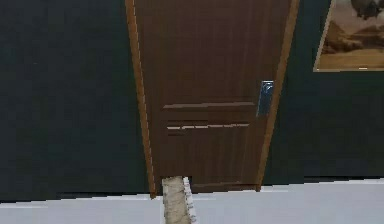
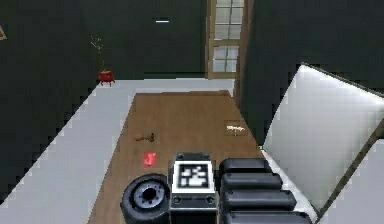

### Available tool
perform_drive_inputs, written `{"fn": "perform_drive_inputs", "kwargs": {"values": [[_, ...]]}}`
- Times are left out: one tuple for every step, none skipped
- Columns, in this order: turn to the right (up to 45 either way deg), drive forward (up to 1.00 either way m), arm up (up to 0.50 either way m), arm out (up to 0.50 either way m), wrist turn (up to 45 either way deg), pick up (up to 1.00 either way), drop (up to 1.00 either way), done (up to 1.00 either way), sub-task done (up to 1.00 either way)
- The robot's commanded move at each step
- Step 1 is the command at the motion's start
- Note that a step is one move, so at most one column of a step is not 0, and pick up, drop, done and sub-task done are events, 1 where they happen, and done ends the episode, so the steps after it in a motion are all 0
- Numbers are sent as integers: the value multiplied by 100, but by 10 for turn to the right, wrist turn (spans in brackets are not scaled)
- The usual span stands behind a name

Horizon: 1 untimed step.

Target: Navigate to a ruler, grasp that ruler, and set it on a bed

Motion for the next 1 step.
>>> {"fn": "perform_drive_inputs", "kwargs": {"values": [[-450, 0, 0, 0, 0, 0, 0, 0, 0]]}}
